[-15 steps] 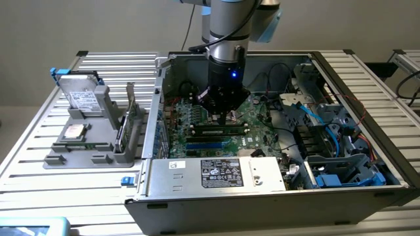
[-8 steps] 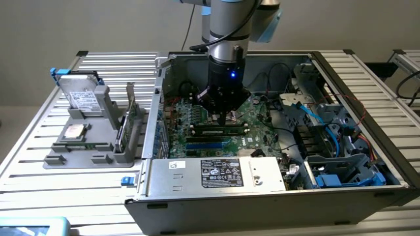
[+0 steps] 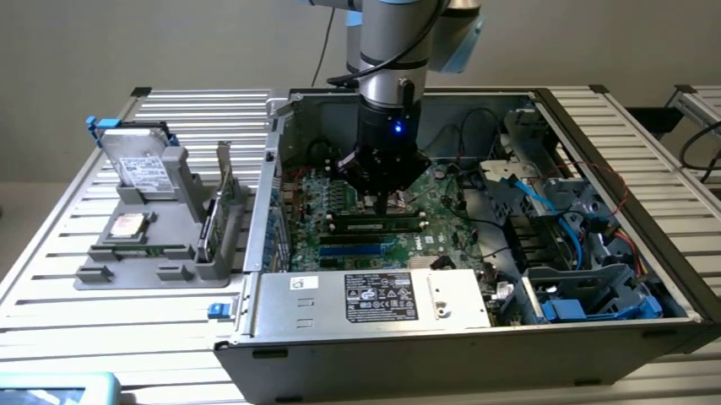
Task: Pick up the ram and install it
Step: 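Press down the ram until it locks into place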
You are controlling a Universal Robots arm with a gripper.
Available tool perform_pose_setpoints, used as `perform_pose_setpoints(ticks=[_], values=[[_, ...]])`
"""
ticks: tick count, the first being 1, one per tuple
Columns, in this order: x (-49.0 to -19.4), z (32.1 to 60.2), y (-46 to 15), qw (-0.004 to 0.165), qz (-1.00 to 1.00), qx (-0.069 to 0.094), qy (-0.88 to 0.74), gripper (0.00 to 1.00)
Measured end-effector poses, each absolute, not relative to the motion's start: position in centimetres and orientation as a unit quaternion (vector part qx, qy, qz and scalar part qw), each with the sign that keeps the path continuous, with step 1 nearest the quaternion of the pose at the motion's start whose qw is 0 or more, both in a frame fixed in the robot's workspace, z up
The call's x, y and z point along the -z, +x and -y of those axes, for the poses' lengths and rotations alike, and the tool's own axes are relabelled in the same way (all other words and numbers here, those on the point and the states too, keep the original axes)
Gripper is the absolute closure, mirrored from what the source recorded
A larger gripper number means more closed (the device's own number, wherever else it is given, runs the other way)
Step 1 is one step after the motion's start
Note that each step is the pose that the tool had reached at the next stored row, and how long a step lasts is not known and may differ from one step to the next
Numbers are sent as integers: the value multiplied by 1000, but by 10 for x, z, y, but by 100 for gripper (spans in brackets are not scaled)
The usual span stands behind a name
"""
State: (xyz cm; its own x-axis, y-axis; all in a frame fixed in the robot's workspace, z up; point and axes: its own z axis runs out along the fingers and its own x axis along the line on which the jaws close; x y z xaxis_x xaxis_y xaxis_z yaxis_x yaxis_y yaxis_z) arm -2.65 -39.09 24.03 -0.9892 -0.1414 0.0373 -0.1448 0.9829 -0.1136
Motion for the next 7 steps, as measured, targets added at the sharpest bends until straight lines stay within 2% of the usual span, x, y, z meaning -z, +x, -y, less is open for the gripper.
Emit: perform_pose_setpoints(ticks=[7], values=[[-240, 391, -27, 15, 996, -58, 71, 89]])
